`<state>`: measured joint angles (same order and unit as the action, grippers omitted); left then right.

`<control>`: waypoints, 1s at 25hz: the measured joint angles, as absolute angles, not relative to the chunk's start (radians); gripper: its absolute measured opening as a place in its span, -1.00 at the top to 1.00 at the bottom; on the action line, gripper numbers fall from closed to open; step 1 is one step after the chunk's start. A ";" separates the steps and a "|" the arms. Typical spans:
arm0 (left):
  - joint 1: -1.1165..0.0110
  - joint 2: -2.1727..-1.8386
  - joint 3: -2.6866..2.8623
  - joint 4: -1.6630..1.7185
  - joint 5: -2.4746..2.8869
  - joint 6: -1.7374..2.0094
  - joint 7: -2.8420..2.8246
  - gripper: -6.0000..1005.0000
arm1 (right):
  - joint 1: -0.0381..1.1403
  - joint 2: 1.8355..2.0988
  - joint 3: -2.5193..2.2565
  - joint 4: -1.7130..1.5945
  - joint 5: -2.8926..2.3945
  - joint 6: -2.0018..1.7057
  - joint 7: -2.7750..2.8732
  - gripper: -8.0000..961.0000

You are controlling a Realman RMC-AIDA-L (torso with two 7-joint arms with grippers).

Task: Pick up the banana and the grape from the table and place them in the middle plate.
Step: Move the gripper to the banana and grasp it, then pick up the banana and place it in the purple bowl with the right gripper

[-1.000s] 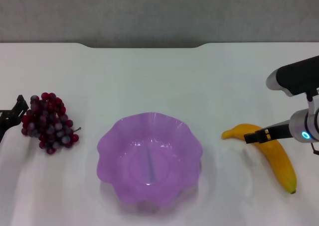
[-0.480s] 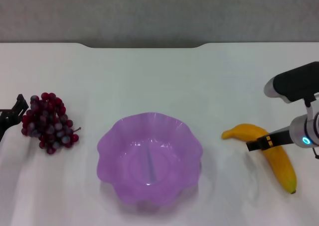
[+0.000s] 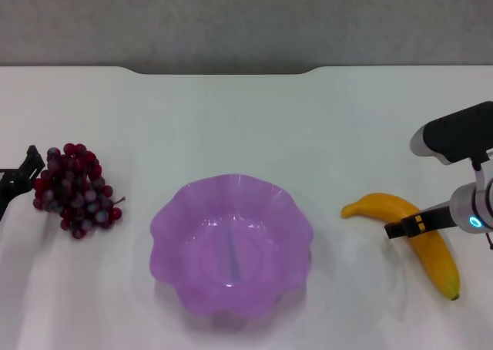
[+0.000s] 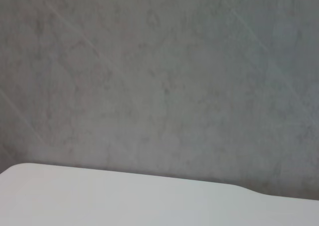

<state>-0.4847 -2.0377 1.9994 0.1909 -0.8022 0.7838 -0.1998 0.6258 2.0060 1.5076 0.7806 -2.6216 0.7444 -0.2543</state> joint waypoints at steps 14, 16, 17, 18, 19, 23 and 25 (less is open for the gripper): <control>-0.485 -2.039 1.999 0.190 -0.802 0.784 -0.201 -0.76 | 0.629 2.011 1.493 0.739 -2.621 0.670 -0.254 -0.69; -0.485 -2.039 1.999 0.189 -0.802 0.784 -0.201 -0.76 | 0.627 2.011 1.493 0.739 -2.620 0.664 -0.253 -0.61; -0.485 -2.039 1.999 0.189 -0.802 0.784 -0.201 -0.76 | 0.626 2.011 1.493 0.739 -2.620 0.663 -0.253 -0.57; -0.485 -2.039 1.999 0.188 -0.802 0.784 -0.201 -0.76 | 0.626 2.011 1.492 0.739 -2.620 0.662 -0.254 -0.53; -0.485 -2.039 1.999 0.188 -0.802 0.784 -0.201 -0.76 | 0.626 2.012 1.492 0.739 -2.620 0.661 -0.254 -0.49; -0.485 -2.039 1.999 0.187 -0.802 0.784 -0.201 -0.76 | 0.625 2.012 1.480 0.740 -2.620 0.650 -0.254 -0.31; -0.485 -2.039 1.998 0.187 -0.802 0.784 -0.201 -0.76 | 0.623 2.013 1.476 0.742 -2.620 0.649 -0.254 -0.18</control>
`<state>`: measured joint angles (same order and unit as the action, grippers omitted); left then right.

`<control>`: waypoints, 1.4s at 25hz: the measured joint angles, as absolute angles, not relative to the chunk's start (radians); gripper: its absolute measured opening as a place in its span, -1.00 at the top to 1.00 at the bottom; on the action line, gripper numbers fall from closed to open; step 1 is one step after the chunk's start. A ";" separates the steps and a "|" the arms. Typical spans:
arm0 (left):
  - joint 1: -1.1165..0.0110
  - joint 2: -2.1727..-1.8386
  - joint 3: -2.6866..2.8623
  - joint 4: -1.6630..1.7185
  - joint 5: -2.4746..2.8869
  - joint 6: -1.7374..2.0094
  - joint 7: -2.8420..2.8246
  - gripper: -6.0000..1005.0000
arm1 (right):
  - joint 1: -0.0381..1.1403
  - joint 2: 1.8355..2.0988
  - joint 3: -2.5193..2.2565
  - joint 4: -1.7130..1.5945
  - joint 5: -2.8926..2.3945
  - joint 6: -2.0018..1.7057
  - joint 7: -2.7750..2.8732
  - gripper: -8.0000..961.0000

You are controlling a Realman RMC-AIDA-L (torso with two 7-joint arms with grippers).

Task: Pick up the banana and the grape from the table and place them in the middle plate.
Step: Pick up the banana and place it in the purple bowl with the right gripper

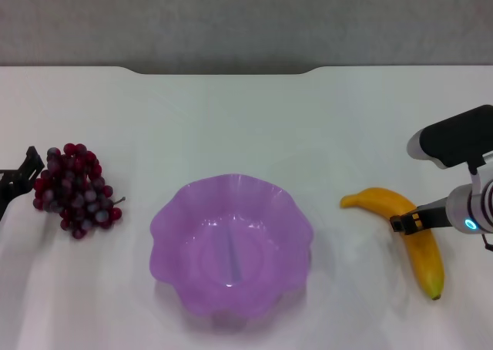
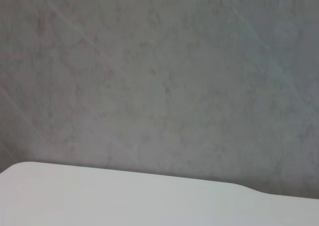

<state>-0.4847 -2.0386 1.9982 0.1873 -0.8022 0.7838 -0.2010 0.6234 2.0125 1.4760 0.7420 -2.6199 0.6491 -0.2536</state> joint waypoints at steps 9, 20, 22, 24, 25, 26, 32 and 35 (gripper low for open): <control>-0.482 -2.039 1.996 0.185 -0.802 0.784 -0.198 -0.76 | 0.448 2.011 1.461 1.091 -2.619 0.661 -0.255 -0.05; -0.483 -2.038 1.999 0.185 -0.802 0.784 -0.196 -0.76 | 0.347 2.007 1.426 1.281 -2.266 0.585 -0.513 -0.05; -0.484 -2.039 2.000 0.187 -0.802 0.784 -0.196 -0.76 | 0.363 2.008 1.395 1.256 -2.224 0.550 -0.537 -0.05; -0.485 -2.039 2.000 0.187 -0.802 0.784 -0.196 -0.76 | 0.383 2.008 1.357 1.232 -2.200 0.523 -0.543 -0.05; -0.485 -2.039 2.000 0.188 -0.802 0.784 -0.195 -0.76 | 0.395 2.009 1.335 1.221 -2.191 0.516 -0.544 -0.05; -0.486 -2.039 2.000 0.188 -0.802 0.784 -0.195 -0.76 | 0.408 2.009 1.313 1.211 -2.184 0.511 -0.544 -0.05; -0.496 -2.041 2.000 0.187 -0.802 0.768 -0.194 -0.76 | 0.466 2.011 1.205 1.161 -2.142 0.474 -0.544 -0.05; -0.497 -2.041 2.000 0.188 -0.802 0.763 -0.194 -0.76 | 0.483 2.011 1.181 1.129 -2.131 0.440 -0.545 -0.06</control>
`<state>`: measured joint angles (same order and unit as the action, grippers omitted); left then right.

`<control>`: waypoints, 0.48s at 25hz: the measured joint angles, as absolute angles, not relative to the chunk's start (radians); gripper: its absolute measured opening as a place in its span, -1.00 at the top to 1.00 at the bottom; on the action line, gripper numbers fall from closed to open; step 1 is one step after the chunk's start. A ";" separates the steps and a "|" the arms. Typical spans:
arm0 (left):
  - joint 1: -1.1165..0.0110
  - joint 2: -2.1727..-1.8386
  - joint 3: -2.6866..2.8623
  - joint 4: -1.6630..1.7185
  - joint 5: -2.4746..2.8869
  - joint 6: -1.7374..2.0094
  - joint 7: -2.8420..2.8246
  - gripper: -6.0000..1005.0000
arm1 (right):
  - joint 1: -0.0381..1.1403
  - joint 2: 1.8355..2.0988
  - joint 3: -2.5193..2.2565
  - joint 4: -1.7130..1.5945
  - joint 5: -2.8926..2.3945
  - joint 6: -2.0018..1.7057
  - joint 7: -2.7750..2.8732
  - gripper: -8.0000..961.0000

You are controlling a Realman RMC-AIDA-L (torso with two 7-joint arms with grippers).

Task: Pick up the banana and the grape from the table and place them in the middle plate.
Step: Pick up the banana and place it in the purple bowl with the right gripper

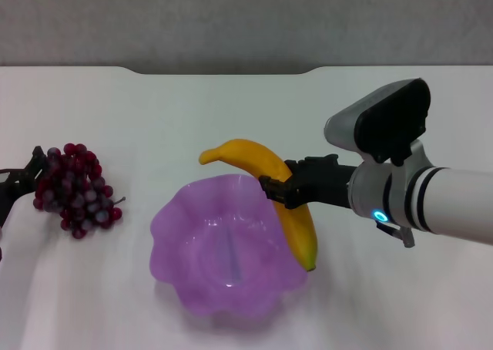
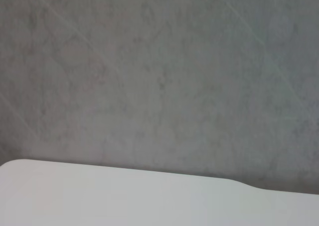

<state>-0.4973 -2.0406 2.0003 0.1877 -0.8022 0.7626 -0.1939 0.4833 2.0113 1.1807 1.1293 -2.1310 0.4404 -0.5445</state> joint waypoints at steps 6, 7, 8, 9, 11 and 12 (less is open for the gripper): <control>-0.497 -2.040 2.000 0.187 -0.802 0.762 -0.194 -0.76 | 0.485 2.010 1.081 1.085 -2.129 0.281 -0.545 -0.06; -0.497 -2.040 2.000 0.186 -0.802 0.761 -0.194 -0.76 | 0.484 2.011 1.058 1.082 -2.129 0.251 -0.545 -0.06; -0.497 -2.040 2.000 0.186 -0.802 0.761 -0.194 -0.76 | 0.484 2.010 1.033 1.076 -2.130 0.220 -0.545 -0.07; -0.496 -2.040 2.000 0.185 -0.802 0.761 -0.194 -0.76 | 0.485 2.011 1.018 1.072 -2.130 0.200 -0.545 -0.07; -0.496 -2.040 2.000 0.185 -0.802 0.761 -0.195 -0.76 | 0.491 2.011 1.001 1.063 -2.129 0.181 -0.545 -0.07; -0.497 -2.040 2.000 0.186 -0.802 0.761 -0.194 -0.76 | 0.495 2.012 0.995 1.059 -2.129 0.176 -0.545 -0.07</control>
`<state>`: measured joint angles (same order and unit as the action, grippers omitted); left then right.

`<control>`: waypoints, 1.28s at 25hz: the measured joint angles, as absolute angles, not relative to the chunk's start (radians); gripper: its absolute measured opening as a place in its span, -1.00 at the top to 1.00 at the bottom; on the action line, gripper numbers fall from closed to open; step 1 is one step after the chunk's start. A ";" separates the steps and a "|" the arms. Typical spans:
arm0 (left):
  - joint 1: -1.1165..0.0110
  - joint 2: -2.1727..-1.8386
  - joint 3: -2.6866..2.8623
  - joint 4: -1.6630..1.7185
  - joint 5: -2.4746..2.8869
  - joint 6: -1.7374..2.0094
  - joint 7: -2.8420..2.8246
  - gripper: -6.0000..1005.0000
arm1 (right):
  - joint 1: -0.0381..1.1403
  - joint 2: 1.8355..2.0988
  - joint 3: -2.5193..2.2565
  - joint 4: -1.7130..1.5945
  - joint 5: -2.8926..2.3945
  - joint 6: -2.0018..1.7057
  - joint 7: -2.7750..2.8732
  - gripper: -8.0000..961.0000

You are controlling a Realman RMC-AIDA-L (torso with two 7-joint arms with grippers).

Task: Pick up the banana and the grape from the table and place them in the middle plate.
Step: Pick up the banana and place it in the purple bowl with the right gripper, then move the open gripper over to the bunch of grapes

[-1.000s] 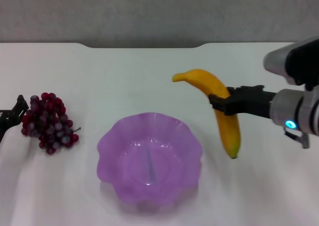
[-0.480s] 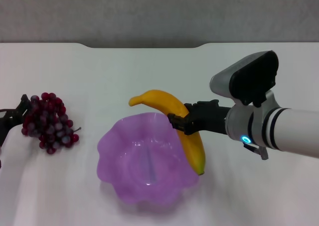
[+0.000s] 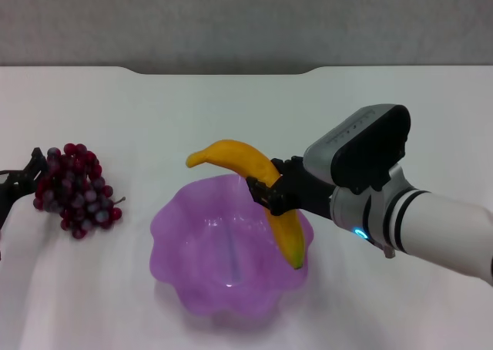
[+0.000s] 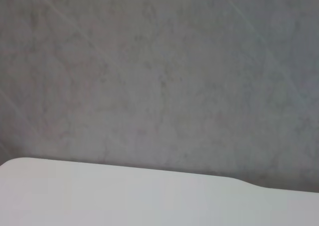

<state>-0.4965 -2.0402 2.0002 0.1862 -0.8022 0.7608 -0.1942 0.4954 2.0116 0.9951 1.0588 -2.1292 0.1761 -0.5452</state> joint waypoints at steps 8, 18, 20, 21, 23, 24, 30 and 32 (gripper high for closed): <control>-0.497 -2.040 2.000 0.188 -0.802 0.761 -0.193 -0.76 | 0.527 2.013 0.964 0.993 -2.128 0.138 -0.541 -0.08; -0.499 -2.040 2.000 0.189 -0.802 0.761 -0.195 -0.76 | 0.567 2.017 0.845 0.948 -2.097 0.018 -0.540 -0.09; -0.499 -2.040 2.000 0.189 -0.802 0.761 -0.197 -0.76 | 0.567 2.017 0.842 0.944 -2.097 0.007 -0.541 -0.09; -0.499 -2.040 2.000 0.189 -0.802 0.761 -0.199 -0.76 | 0.567 2.017 0.841 0.941 -2.097 0.003 -0.541 -0.18; -0.499 -2.040 2.000 0.187 -0.802 0.761 -0.201 -0.76 | 0.568 2.017 0.840 0.936 -2.097 0.000 -0.541 -0.34; -0.499 -2.040 2.000 0.187 -0.802 0.761 -0.201 -0.76 | 0.567 2.017 0.840 0.936 -2.098 -0.006 -0.541 -0.42; -0.495 -2.040 1.999 0.184 -0.802 0.761 -0.201 -0.76 | 0.541 2.012 0.838 0.945 -2.110 -0.068 -0.543 -0.88; -0.494 -2.040 1.999 0.184 -0.802 0.761 -0.201 -0.76 | 0.523 2.011 0.856 0.945 -2.113 -0.091 -0.545 -0.88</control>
